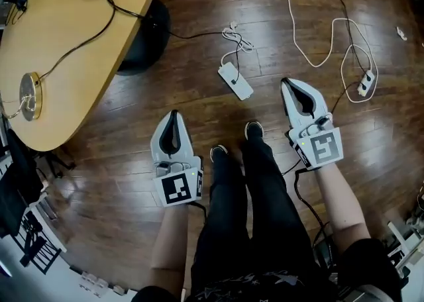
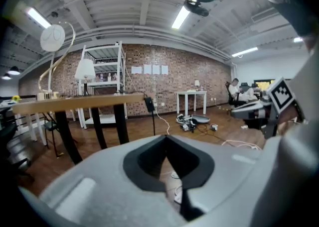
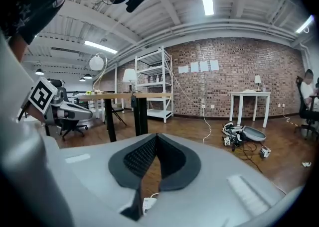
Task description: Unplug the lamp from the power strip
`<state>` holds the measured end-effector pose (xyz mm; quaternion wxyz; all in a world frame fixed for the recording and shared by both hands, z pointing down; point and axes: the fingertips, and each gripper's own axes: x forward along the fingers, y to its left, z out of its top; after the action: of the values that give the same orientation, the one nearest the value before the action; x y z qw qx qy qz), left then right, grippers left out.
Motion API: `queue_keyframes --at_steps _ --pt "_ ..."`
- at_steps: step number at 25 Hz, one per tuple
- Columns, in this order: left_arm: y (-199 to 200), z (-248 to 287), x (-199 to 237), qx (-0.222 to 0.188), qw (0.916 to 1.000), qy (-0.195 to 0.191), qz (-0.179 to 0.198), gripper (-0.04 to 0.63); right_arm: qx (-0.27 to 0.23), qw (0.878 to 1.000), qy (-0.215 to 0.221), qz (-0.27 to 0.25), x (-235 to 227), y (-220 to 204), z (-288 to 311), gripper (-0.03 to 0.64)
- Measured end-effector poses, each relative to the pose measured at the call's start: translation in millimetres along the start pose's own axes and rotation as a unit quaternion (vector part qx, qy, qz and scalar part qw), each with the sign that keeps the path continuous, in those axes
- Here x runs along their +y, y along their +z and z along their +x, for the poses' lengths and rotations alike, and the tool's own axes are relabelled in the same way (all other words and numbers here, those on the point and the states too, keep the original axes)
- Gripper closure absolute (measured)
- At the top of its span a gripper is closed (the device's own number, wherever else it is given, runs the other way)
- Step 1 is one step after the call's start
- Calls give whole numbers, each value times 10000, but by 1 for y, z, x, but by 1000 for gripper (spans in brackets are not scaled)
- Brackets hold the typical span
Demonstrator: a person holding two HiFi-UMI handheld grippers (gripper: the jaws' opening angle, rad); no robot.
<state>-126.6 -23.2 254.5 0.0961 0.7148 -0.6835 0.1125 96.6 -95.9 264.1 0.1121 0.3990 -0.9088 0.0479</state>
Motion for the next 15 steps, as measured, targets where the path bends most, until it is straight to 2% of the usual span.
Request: queue_keyframes --at_steps 6,11,15 --pt "-112 45 -2 336 9989 -310 54 592 163 9993 299 -153 9 -102 37 609" --pt "-193 84 -11 471 9972 -583 25 592 158 9986 466 -214 8 -169 69 609" --pt "-256 110 -26 585 9942 -902 -80 592 513 9974 504 -24 8 -238 75 609"
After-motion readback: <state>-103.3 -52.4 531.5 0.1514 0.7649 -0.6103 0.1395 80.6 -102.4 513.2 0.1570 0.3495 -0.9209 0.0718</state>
